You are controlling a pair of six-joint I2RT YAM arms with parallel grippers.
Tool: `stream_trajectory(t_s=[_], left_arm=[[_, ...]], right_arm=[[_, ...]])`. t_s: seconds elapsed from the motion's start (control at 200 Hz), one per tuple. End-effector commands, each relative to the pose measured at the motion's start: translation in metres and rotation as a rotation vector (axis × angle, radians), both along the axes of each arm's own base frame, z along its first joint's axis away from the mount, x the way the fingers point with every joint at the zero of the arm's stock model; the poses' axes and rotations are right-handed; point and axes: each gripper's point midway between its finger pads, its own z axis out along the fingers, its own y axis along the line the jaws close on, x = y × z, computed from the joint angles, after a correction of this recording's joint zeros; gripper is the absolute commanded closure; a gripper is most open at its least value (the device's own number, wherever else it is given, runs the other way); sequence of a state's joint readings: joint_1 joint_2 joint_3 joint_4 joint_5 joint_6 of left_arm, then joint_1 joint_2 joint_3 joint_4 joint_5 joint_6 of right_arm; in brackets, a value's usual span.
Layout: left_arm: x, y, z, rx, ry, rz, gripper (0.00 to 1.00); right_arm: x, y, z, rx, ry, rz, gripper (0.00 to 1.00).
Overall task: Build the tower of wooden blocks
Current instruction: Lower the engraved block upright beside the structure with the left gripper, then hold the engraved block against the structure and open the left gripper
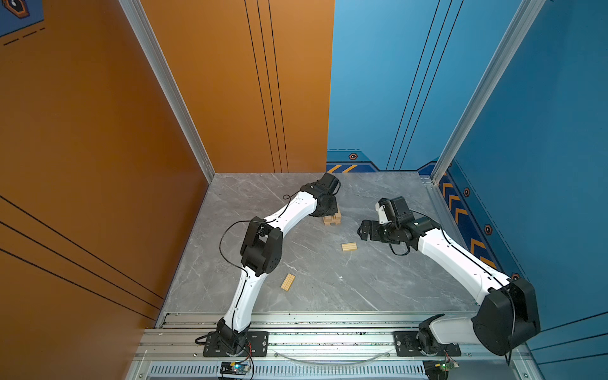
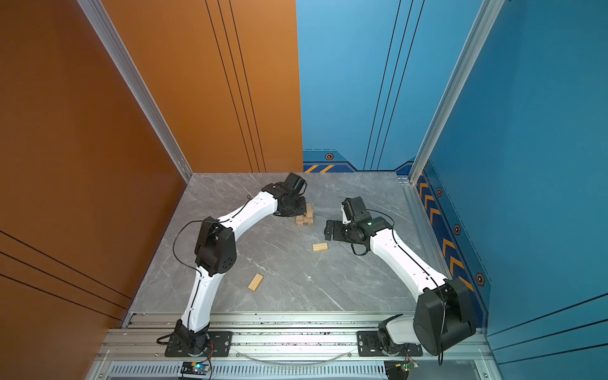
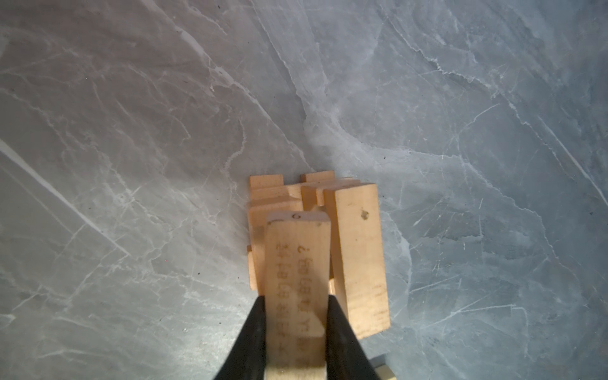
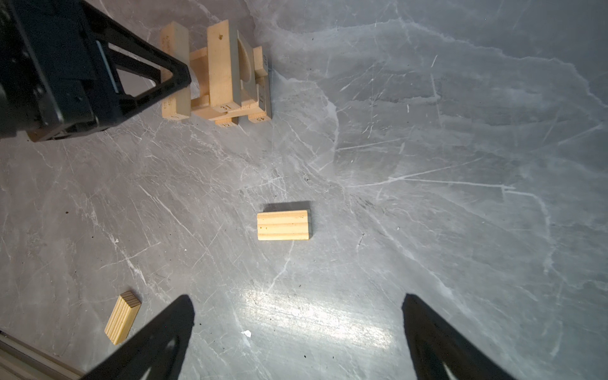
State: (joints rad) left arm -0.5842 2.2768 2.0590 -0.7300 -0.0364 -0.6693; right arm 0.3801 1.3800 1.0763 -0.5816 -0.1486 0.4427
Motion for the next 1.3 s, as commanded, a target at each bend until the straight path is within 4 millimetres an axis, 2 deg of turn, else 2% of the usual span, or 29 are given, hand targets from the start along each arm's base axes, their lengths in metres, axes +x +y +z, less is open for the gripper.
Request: stream_trajectory(t_s=[0.0,0.536,1.296], left_arm=[[0.0067,0.0055,-0.0033,0.022,0.001,0.003,0.76],[0.0081,0.0061,-0.006,0.017,0.009,0.009,0.74],[0.009,0.0059,-0.0105,0.014,0.019,0.009,0.72]], right_arm=[[0.0083,0.0025,0.0077,0.009,-0.028,0.014,0.0],[0.0115,0.0064,0.0087,0.035,-0.034,0.03,0.0],[0.0146,0.0052,0.0002,0.022,-0.013,0.031,0.0]])
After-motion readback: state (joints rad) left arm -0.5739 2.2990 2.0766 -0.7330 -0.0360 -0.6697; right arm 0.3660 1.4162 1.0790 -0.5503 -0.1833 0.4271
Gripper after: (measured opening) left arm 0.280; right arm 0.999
